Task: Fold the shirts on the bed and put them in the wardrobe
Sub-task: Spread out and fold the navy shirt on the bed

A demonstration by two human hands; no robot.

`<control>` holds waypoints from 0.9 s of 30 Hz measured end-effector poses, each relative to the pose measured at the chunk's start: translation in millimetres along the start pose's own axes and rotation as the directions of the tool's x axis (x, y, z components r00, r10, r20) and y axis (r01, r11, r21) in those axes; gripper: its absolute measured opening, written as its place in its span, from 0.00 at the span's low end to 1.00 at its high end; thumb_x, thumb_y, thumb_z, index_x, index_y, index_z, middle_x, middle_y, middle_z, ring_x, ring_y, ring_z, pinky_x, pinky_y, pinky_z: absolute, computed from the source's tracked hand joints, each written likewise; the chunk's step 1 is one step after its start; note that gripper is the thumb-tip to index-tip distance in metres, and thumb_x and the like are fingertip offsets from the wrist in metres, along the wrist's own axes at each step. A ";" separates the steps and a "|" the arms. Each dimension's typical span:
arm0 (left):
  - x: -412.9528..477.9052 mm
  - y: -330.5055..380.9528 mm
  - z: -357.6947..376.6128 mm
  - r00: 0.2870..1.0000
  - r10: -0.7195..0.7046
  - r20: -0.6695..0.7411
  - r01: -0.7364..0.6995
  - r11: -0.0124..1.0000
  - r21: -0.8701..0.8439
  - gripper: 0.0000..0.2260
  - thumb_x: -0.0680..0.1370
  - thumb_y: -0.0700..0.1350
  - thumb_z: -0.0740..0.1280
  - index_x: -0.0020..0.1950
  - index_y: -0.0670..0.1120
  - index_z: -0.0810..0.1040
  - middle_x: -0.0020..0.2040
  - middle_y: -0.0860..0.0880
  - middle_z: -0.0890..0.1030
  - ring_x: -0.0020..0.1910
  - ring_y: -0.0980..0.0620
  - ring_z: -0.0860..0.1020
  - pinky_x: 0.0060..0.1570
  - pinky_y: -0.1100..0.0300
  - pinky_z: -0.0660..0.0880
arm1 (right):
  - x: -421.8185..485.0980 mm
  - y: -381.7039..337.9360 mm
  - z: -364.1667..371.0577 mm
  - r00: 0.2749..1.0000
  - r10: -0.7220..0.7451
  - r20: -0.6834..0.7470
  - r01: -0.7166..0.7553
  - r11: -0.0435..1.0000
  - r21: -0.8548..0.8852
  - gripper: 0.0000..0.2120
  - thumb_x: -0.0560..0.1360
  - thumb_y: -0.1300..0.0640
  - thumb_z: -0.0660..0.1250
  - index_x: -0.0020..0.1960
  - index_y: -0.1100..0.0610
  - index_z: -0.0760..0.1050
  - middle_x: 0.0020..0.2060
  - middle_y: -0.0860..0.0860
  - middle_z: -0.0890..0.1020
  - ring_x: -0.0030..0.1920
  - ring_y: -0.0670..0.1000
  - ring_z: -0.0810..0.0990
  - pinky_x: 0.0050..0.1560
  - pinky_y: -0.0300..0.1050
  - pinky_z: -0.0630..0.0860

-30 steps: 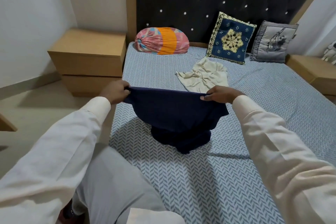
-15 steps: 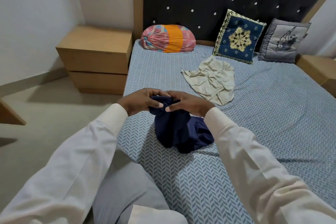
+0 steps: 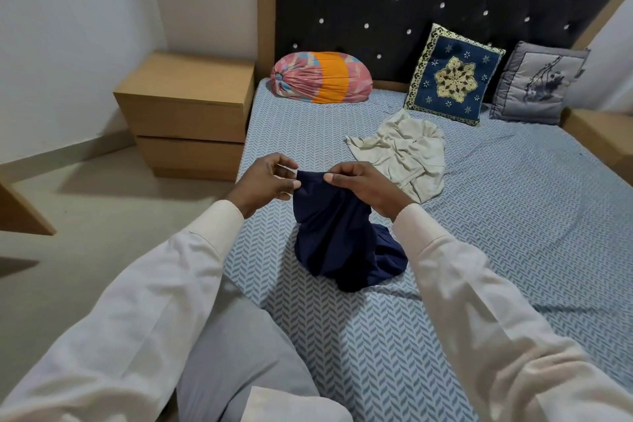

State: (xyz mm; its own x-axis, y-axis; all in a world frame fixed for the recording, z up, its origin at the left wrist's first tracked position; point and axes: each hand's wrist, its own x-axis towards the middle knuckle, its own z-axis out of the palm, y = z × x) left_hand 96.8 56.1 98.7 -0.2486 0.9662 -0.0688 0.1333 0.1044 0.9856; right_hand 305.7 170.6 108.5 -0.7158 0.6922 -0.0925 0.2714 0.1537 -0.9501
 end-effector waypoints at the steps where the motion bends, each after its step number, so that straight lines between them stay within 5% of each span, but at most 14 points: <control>1: -0.2 -1.3 1.7 1.000 0.003 -0.015 -0.003 1.000 -0.009 0.12 0.75 0.33 0.72 0.56 0.42 0.77 0.44 0.46 0.79 0.41 0.51 0.80 0.40 0.59 0.79 | -0.8 -0.5 0.2 1.000 0.005 -0.004 -0.005 1.000 -0.003 0.07 0.78 0.55 0.71 0.48 0.60 0.81 0.40 0.52 0.81 0.42 0.49 0.78 0.46 0.43 0.72; 13: -8.2 -5.3 9.8 0.997 0.047 -0.056 -0.045 0.999 0.028 0.09 0.76 0.40 0.73 0.54 0.45 0.78 0.42 0.45 0.82 0.43 0.51 0.81 0.47 0.53 0.78 | -2.3 1.4 5.6 1.000 0.025 -0.002 -0.025 1.000 0.000 0.10 0.79 0.53 0.70 0.49 0.61 0.81 0.38 0.49 0.82 0.39 0.45 0.78 0.42 0.38 0.73; 18: -12.1 0.1 13.6 1.000 0.027 0.009 -0.028 0.995 0.093 0.10 0.77 0.43 0.72 0.57 0.50 0.80 0.41 0.46 0.83 0.41 0.57 0.79 0.43 0.62 0.73 | -2.2 0.1 6.4 1.000 0.013 0.002 -0.013 0.999 -0.045 0.13 0.78 0.49 0.71 0.50 0.60 0.81 0.39 0.52 0.80 0.40 0.51 0.76 0.44 0.45 0.71; 21: -13.3 4.2 19.0 0.999 0.045 -0.021 -0.043 0.995 0.090 0.07 0.78 0.38 0.70 0.55 0.44 0.82 0.39 0.48 0.81 0.33 0.63 0.76 0.38 0.69 0.71 | -3.4 -0.8 6.7 1.000 0.017 0.003 -0.016 0.999 -0.048 0.13 0.78 0.50 0.71 0.49 0.60 0.81 0.38 0.52 0.80 0.39 0.51 0.76 0.42 0.46 0.71; 24: -6.0 12.1 14.3 0.988 0.073 -0.136 -0.064 0.996 0.069 0.09 0.80 0.32 0.64 0.56 0.36 0.81 0.41 0.50 0.80 0.27 0.67 0.74 0.31 0.77 0.68 | -4.7 -5.6 -4.1 1.000 0.011 0.003 -0.010 0.971 -0.240 0.15 0.73 0.46 0.76 0.48 0.57 0.80 0.36 0.48 0.78 0.36 0.48 0.74 0.39 0.41 0.68; 27: 3.9 21.1 -9.7 0.968 0.116 -0.221 -0.092 0.989 0.116 0.09 0.80 0.33 0.64 0.57 0.38 0.82 0.47 0.48 0.82 0.30 0.68 0.75 0.36 0.75 0.70 | -10.1 -2.3 -41.8 0.995 0.098 0.014 -0.070 0.794 -0.604 0.21 0.67 0.44 0.80 0.56 0.51 0.79 0.44 0.46 0.82 0.46 0.47 0.80 0.44 0.39 0.72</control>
State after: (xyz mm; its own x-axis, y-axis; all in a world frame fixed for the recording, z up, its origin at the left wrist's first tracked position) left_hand 89.3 59.7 120.7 -0.4374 0.8955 0.0820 0.2664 0.0420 0.9630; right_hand 339.3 192.7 124.0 -0.6943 0.6943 -0.1894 0.6542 0.4991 -0.5683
